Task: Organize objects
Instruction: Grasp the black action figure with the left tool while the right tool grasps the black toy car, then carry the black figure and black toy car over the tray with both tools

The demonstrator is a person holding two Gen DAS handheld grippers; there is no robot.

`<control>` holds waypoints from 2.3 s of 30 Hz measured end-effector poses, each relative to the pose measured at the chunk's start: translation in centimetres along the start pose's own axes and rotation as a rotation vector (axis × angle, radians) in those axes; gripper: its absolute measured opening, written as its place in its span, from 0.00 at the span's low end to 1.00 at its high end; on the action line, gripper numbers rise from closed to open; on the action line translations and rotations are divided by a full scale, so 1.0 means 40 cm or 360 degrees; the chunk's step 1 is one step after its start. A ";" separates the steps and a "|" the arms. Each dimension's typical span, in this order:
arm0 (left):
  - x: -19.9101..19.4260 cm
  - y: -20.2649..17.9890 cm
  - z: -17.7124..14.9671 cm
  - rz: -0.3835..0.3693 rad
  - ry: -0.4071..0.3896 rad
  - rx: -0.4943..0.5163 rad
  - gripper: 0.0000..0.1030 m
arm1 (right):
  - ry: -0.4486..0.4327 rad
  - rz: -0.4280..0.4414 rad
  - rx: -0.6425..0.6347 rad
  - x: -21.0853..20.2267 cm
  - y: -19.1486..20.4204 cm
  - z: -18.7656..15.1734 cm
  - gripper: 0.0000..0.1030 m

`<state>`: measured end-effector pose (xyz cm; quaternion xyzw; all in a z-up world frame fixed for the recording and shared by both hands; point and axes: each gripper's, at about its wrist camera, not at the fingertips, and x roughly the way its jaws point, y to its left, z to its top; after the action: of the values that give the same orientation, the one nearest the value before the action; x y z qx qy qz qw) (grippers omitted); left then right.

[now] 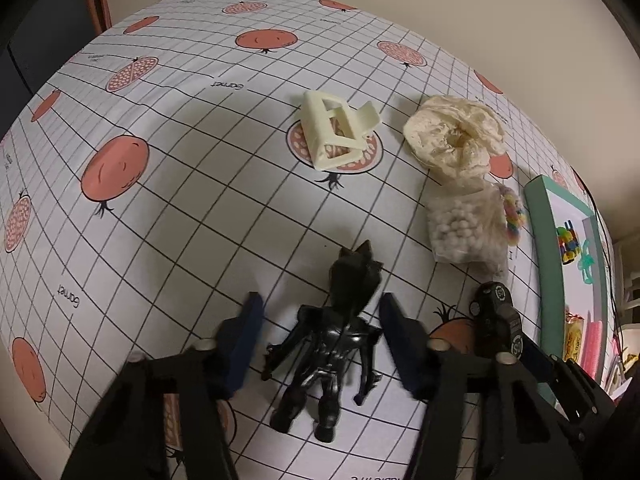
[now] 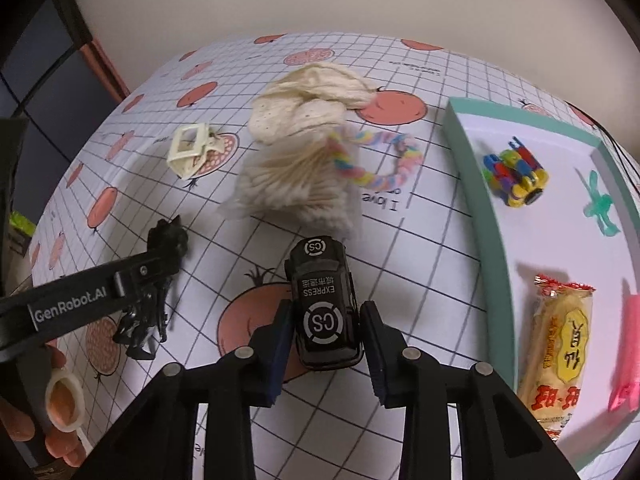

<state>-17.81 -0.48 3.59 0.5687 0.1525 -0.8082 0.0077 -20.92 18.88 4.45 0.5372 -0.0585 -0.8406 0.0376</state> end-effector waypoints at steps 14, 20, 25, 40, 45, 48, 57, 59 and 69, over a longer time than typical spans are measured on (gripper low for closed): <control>-0.028 0.003 0.006 -0.0009 -0.0061 -0.0014 0.35 | -0.0023 0.0006 0.0029 -0.010 -0.007 0.001 0.35; -0.053 0.003 0.004 -0.0017 -0.0115 -0.0028 0.35 | -0.0066 0.0010 0.0035 -0.024 -0.008 0.007 0.35; -0.061 -0.007 0.009 -0.0031 -0.0146 -0.0043 0.35 | -0.0105 0.0000 0.0045 -0.042 -0.020 0.008 0.35; -0.138 -0.176 -0.007 -0.0181 -0.0328 0.0070 0.35 | -0.0352 -0.0086 0.0266 -0.165 -0.199 -0.010 0.35; -0.143 -0.275 -0.032 -0.0250 -0.0351 0.0175 0.35 | -0.0367 -0.0138 0.0377 -0.192 -0.290 -0.033 0.35; -0.140 -0.331 -0.052 -0.0319 -0.0340 0.0211 0.35 | -0.0372 -0.0166 0.0448 -0.208 -0.348 -0.051 0.35; -0.133 -0.469 -0.097 -0.0405 -0.0344 0.0382 0.35 | -0.0406 -0.0247 0.0652 -0.257 -0.507 -0.119 0.35; -0.134 -0.482 -0.096 -0.0437 -0.0347 0.0376 0.35 | -0.0415 -0.0243 0.0687 -0.263 -0.530 -0.129 0.35; -0.072 -0.515 -0.068 -0.0557 -0.0275 0.0283 0.35 | -0.0426 -0.0259 0.0662 -0.246 -0.529 -0.116 0.35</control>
<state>-18.13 19.41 10.33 0.4607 0.1758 -0.8532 -0.1700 -12.59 40.80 8.42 0.4202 -0.1910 -0.8744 -0.1496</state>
